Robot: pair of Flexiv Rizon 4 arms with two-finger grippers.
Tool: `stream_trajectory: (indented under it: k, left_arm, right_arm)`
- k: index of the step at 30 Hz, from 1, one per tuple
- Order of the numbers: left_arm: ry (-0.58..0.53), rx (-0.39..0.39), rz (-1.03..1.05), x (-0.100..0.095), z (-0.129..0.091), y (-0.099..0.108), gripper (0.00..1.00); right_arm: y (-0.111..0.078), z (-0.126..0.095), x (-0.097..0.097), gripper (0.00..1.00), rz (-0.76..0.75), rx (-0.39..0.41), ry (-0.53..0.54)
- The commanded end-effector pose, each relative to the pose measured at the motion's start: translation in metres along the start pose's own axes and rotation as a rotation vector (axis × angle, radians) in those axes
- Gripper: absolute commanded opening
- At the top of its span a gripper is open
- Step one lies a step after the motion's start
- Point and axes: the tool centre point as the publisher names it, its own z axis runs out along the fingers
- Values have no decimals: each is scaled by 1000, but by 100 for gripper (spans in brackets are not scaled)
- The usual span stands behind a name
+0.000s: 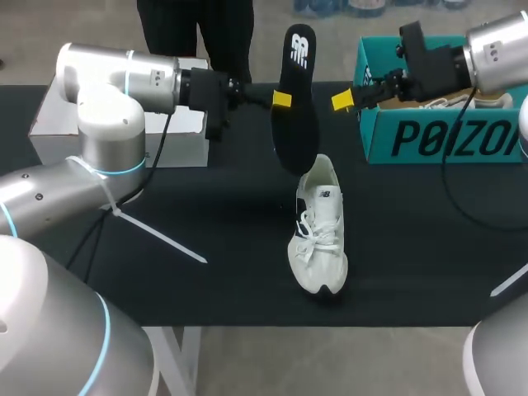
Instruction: Take the shoe out of the shoebox, open the shoe tongue, remove and reinsert the insole, then place the shoe into the shoebox
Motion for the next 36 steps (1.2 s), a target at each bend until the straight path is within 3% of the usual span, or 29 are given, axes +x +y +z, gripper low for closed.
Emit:
stream_trajectory:
  k: [1, 13, 25, 36]
  left_arm:
    - [-1, -2, 2, 1, 2, 0, 0]
    - [-1, -2, 2, 1, 2, 0, 0]
    - [-1, -2, 2, 1, 2, 0, 0]
    - [-1, -2, 2, 1, 2, 0, 0]
  right_arm:
    - [11, 10, -19, 100, 0, 23, 49]
    - [16, 34, -58, 100, -12, 24, 74]
    - [16, 59, -62, 100, -19, 16, 128]
    - [12, 75, -52, 100, -23, 26, 165]
